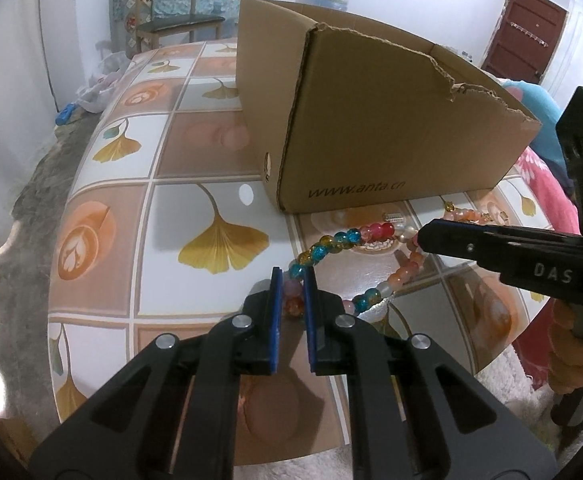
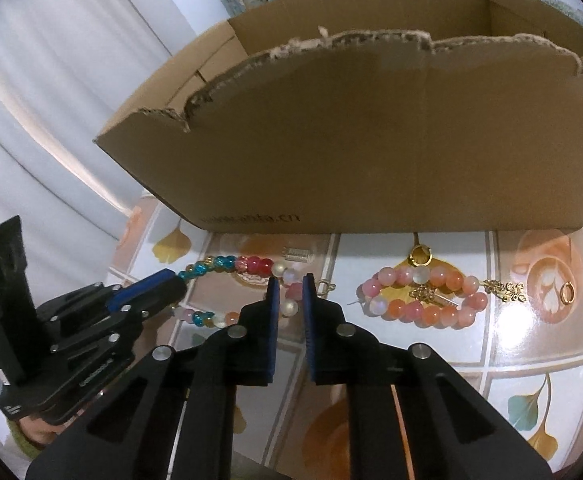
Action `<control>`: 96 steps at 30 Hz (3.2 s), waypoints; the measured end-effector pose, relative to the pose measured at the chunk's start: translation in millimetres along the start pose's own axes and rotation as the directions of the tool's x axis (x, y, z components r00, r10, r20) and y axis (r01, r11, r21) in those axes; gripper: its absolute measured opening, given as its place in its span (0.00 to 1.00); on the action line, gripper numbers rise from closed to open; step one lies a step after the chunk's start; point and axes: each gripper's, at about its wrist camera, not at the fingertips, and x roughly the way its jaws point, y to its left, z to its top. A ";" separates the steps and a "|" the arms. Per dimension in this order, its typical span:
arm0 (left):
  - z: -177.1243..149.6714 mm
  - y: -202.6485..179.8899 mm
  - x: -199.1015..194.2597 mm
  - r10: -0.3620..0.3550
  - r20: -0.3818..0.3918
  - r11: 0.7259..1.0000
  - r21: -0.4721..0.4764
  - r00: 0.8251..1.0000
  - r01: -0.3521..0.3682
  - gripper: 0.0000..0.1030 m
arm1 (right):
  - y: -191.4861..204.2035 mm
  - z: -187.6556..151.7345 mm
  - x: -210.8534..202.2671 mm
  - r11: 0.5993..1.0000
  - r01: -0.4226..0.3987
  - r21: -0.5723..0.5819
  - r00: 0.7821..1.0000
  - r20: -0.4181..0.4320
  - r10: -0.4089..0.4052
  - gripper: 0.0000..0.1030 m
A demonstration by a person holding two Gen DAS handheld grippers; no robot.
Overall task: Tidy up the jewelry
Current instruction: 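Close the right tool on the bracelet beads beside the left tool, then lift the beaded bracelet with both tools up over the box rim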
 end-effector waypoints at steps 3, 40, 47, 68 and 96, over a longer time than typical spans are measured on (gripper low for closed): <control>-0.1 -0.2 0.4 -0.002 0.005 1.000 0.004 1.000 0.002 0.10 | 3.0 0.7 2.1 1.000 0.020 -0.020 1.000 0.001 -0.020 0.12; 0.7 4.9 3.1 -0.030 0.039 0.999 -0.022 0.999 0.031 0.10 | 74.9 29.4 18.8 0.968 0.088 -0.235 0.996 -0.012 -0.093 0.03; -0.6 3.9 2.6 -0.027 0.052 0.999 -0.020 0.998 0.028 0.09 | 98.2 24.7 9.7 0.954 0.049 -0.297 0.999 0.004 -0.050 0.03; -1.5 10.0 2.5 -0.034 0.068 0.999 -0.026 0.997 0.036 0.09 | 65.9 34.7 28.4 0.940 0.111 -0.323 0.991 -0.033 -0.128 0.16; 1.7 13.4 7.7 -0.049 0.099 0.998 -0.023 0.994 0.052 0.09 | 80.4 25.5 36.3 0.901 0.178 -0.396 0.980 -0.008 -0.197 0.09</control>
